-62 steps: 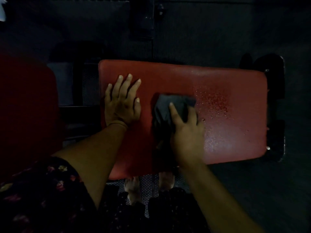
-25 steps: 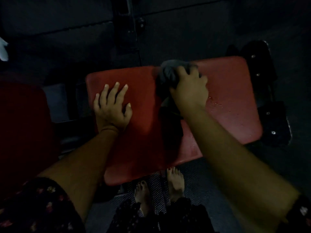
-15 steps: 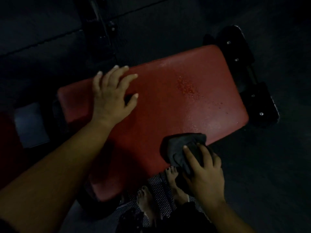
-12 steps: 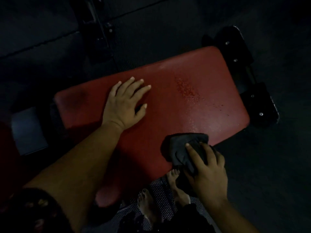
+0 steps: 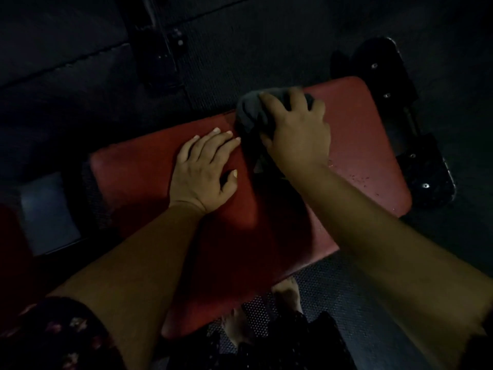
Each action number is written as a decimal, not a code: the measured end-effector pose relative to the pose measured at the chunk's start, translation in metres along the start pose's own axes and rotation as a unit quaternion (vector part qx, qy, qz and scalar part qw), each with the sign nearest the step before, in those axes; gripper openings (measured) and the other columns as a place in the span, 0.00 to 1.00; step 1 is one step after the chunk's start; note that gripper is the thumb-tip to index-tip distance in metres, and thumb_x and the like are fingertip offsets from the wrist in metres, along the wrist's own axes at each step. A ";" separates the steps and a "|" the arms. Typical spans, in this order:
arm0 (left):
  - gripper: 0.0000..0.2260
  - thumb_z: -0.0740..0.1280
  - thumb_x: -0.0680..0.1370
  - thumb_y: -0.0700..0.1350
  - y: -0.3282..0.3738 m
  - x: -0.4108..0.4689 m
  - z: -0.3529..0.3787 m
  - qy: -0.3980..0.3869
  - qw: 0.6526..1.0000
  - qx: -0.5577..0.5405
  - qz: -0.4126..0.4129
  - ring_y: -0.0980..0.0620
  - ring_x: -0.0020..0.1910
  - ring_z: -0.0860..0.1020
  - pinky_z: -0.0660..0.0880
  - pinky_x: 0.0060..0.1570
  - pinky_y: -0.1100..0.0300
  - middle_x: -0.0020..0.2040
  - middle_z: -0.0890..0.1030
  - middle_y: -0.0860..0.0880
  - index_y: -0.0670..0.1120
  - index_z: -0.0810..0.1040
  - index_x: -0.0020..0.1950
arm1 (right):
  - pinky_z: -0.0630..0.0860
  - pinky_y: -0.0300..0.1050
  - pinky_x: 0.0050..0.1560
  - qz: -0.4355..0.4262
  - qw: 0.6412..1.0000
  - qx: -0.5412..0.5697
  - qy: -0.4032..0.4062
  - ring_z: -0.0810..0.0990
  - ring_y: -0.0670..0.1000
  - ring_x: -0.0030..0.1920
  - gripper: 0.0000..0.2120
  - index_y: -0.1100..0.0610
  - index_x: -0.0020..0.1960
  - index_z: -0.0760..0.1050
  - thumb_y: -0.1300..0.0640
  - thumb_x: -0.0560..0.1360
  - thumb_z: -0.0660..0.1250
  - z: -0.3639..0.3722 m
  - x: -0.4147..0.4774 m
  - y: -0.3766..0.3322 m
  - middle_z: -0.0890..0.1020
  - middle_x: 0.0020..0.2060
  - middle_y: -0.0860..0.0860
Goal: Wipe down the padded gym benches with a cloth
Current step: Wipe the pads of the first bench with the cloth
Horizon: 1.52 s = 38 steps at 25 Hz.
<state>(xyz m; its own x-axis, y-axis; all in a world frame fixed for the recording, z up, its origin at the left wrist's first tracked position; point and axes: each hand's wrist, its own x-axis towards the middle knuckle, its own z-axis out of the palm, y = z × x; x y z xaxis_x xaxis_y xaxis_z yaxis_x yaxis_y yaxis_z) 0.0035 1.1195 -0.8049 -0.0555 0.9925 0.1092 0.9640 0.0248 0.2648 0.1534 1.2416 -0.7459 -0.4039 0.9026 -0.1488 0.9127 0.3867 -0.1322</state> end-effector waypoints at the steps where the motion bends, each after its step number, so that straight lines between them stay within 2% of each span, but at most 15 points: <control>1: 0.25 0.60 0.76 0.52 0.001 0.001 0.000 0.002 1.000 -0.001 0.003 0.48 0.73 0.67 0.56 0.73 0.49 0.71 0.73 0.48 0.47 0.71 0.72 | 0.75 0.55 0.49 0.003 1.000 0.002 -0.006 0.66 0.61 0.65 0.29 0.43 0.74 0.62 0.44 0.76 0.66 -0.003 0.016 -0.003 0.65 0.71 0.54; 4: 0.25 0.60 0.76 0.51 -0.001 -0.001 0.002 0.008 1.000 0.006 0.009 0.48 0.72 0.68 0.55 0.73 0.51 0.72 0.71 0.47 0.47 0.71 0.73 | 0.76 0.53 0.47 0.031 0.999 0.019 -0.017 0.66 0.60 0.66 0.29 0.43 0.74 0.62 0.43 0.76 0.65 -0.003 0.034 -0.001 0.65 0.71 0.53; 7: 0.26 0.61 0.76 0.51 -0.002 0.000 0.002 0.011 1.000 0.014 0.009 0.48 0.72 0.68 0.55 0.73 0.51 0.72 0.71 0.47 0.48 0.69 0.74 | 0.72 0.50 0.43 0.061 0.997 0.041 -0.002 0.67 0.60 0.64 0.29 0.42 0.74 0.61 0.45 0.75 0.66 -0.002 0.013 0.015 0.65 0.71 0.53; 10: 0.26 0.60 0.76 0.51 0.000 0.000 0.003 0.013 1.000 0.011 0.007 0.48 0.72 0.68 0.56 0.73 0.50 0.72 0.72 0.48 0.48 0.68 0.74 | 0.70 0.50 0.46 0.099 0.993 0.065 -0.005 0.67 0.62 0.63 0.31 0.41 0.74 0.62 0.45 0.74 0.68 0.003 -0.048 0.038 0.65 0.71 0.55; 12: 0.24 0.59 0.77 0.51 -0.001 -0.001 0.003 0.008 1.000 0.010 0.008 0.47 0.72 0.67 0.56 0.73 0.49 0.72 0.72 0.47 0.49 0.69 0.74 | 0.75 0.56 0.47 0.115 0.990 0.077 -0.022 0.66 0.64 0.63 0.34 0.42 0.74 0.64 0.46 0.71 0.72 0.006 -0.107 0.052 0.66 0.70 0.57; 14: 0.24 0.59 0.77 0.52 -0.002 -0.001 0.003 0.005 1.000 0.009 0.008 0.47 0.72 0.67 0.56 0.73 0.49 0.71 0.72 0.47 0.49 0.69 0.73 | 0.78 0.62 0.39 0.124 0.990 0.056 -0.037 0.66 0.63 0.59 0.40 0.44 0.72 0.65 0.49 0.64 0.79 0.006 -0.166 0.068 0.69 0.67 0.58; 17: 0.23 0.59 0.77 0.52 -0.001 -0.001 0.004 0.007 1.000 0.007 0.004 0.48 0.72 0.67 0.56 0.73 0.49 0.71 0.72 0.47 0.50 0.70 0.73 | 0.78 0.64 0.32 0.122 0.990 0.003 -0.068 0.69 0.67 0.53 0.45 0.45 0.70 0.66 0.52 0.58 0.83 0.006 -0.215 0.094 0.69 0.64 0.61; 21: 0.23 0.60 0.77 0.51 -0.002 -0.001 0.006 0.011 1.000 0.006 0.010 0.48 0.73 0.67 0.56 0.73 0.49 0.71 0.72 0.47 0.49 0.70 0.73 | 0.77 0.65 0.36 0.126 0.992 0.008 -0.010 0.70 0.70 0.55 0.39 0.45 0.70 0.67 0.53 0.63 0.80 0.007 -0.161 0.096 0.72 0.64 0.62; 24: 0.23 0.60 0.77 0.51 -0.003 -0.001 0.005 0.013 1.000 0.005 0.013 0.47 0.72 0.67 0.55 0.73 0.49 0.72 0.70 0.47 0.49 0.70 0.73 | 0.76 0.61 0.43 0.089 0.996 0.013 0.023 0.70 0.70 0.59 0.31 0.47 0.71 0.70 0.50 0.69 0.74 0.003 -0.090 0.080 0.72 0.65 0.62; 27: 0.23 0.60 0.77 0.51 -0.002 -0.001 0.006 0.017 1.000 0.013 0.019 0.46 0.72 0.67 0.55 0.73 0.49 0.74 0.67 0.46 0.48 0.70 0.73 | 0.74 0.56 0.47 0.062 0.998 -0.009 0.022 0.67 0.66 0.64 0.28 0.45 0.73 0.68 0.46 0.74 0.67 -0.005 -0.019 0.061 0.70 0.68 0.58; 31: 0.24 0.59 0.77 0.51 -0.001 0.000 0.003 0.012 1.000 0.017 0.017 0.46 0.72 0.67 0.52 0.74 0.51 0.73 0.70 0.46 0.48 0.71 0.73 | 0.74 0.53 0.47 0.061 0.998 -0.014 -0.003 0.65 0.62 0.67 0.27 0.45 0.73 0.65 0.43 0.76 0.64 -0.013 0.044 0.047 0.67 0.69 0.55; 35: 0.24 0.59 0.77 0.51 -0.001 -0.001 0.004 0.009 1.000 0.016 0.015 0.46 0.72 0.67 0.52 0.74 0.51 0.72 0.71 0.46 0.48 0.71 0.73 | 0.68 0.50 0.44 0.087 0.996 0.011 -0.022 0.65 0.61 0.67 0.27 0.44 0.73 0.64 0.44 0.76 0.64 -0.018 0.053 0.057 0.67 0.69 0.54; 38: 0.24 0.59 0.77 0.51 -0.001 0.000 0.003 0.005 1.000 0.014 0.010 0.46 0.73 0.67 0.52 0.74 0.51 0.72 0.71 0.46 0.48 0.70 0.73 | 0.70 0.52 0.46 0.096 0.994 0.019 -0.039 0.64 0.62 0.67 0.28 0.42 0.74 0.63 0.47 0.75 0.66 -0.027 0.025 0.078 0.64 0.72 0.52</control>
<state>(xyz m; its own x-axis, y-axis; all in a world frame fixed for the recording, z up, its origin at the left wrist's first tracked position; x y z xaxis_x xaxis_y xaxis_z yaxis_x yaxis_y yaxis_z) 0.0031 1.1199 -0.8083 -0.0384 0.9917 0.1229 0.9718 0.0084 0.2355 0.2158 1.2997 -0.7337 -0.2267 0.9413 -0.2500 0.9712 0.1992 -0.1307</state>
